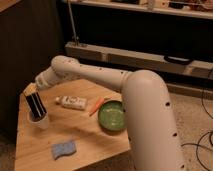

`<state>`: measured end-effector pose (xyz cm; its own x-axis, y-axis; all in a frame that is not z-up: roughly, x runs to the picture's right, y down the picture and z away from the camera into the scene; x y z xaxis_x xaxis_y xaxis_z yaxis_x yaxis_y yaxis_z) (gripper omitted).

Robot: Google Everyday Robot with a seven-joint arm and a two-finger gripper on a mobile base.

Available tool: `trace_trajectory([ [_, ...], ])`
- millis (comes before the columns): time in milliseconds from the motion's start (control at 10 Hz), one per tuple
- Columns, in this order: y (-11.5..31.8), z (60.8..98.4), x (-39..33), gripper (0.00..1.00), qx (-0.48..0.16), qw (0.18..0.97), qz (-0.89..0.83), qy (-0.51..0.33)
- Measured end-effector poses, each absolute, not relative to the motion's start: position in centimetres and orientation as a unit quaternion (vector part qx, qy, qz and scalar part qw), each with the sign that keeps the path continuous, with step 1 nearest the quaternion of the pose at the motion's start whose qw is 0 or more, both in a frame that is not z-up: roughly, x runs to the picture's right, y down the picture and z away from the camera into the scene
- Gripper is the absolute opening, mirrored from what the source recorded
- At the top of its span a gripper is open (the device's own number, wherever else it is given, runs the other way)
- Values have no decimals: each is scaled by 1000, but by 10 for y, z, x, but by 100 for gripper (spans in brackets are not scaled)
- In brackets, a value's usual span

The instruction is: Place the eraser in the ceramic cup

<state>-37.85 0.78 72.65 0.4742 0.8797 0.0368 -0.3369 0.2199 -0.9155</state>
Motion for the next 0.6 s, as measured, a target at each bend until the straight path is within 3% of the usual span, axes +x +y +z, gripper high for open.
trace_trajectory([
  [200, 13, 730, -379, 5, -460, 729, 410, -300],
  [600, 22, 734, -381, 49, -461, 735, 391, -309],
])
